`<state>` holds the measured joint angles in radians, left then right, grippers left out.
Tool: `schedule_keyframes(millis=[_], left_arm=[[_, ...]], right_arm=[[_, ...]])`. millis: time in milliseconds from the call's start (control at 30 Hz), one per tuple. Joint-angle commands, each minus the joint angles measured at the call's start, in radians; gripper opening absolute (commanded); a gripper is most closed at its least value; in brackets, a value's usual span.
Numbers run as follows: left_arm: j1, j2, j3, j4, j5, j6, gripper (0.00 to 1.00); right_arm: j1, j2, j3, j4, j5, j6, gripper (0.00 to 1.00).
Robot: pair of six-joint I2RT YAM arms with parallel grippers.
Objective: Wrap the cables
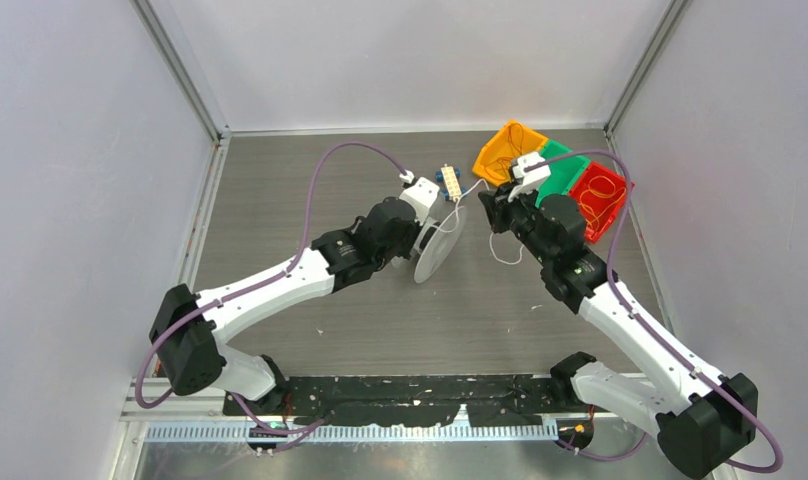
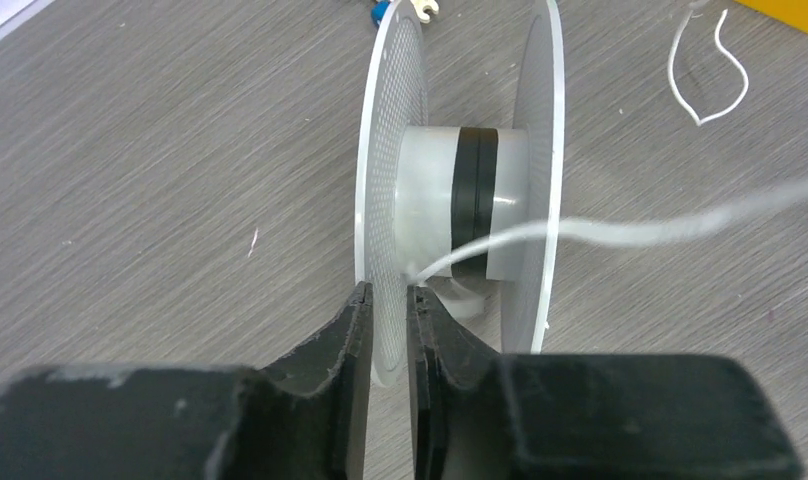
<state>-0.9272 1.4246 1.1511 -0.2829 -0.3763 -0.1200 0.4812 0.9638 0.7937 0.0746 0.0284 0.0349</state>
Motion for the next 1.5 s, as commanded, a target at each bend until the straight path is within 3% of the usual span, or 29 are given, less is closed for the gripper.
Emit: schedule_keyframes(millis=[0, 233, 600, 867, 1133, 1467], left_arm=[[0.004, 0.002, 0.004, 0.057, -0.040, 0.030, 0.21], [0.004, 0.030, 0.000, 0.060, -0.070, 0.039, 0.37], [0.005, -0.087, -0.042, 0.083, 0.050, 0.053, 0.63], [0.047, -0.138, -0.105, 0.090, 0.135, 0.069, 0.64], [0.083, -0.204, -0.197, 0.168, 0.195, 0.071, 0.71], [0.102, -0.216, -0.271, 0.312, 0.313, 0.078, 0.73]], right_arm=[[-0.004, -0.021, -0.004, 0.077, -0.066, -0.013, 0.05], [-0.004, -0.042, -0.011, 0.078, -0.091, -0.013, 0.06], [-0.004, 0.048, 0.100, 0.046, -0.232, -0.019, 0.05], [0.022, 0.166, 0.250, -0.046, -0.242, -0.023, 0.05], [0.105, 0.278, 0.416, -0.186, -0.144, -0.054, 0.06], [0.147, 0.369, 0.516, -0.224, -0.056, -0.037, 0.05]])
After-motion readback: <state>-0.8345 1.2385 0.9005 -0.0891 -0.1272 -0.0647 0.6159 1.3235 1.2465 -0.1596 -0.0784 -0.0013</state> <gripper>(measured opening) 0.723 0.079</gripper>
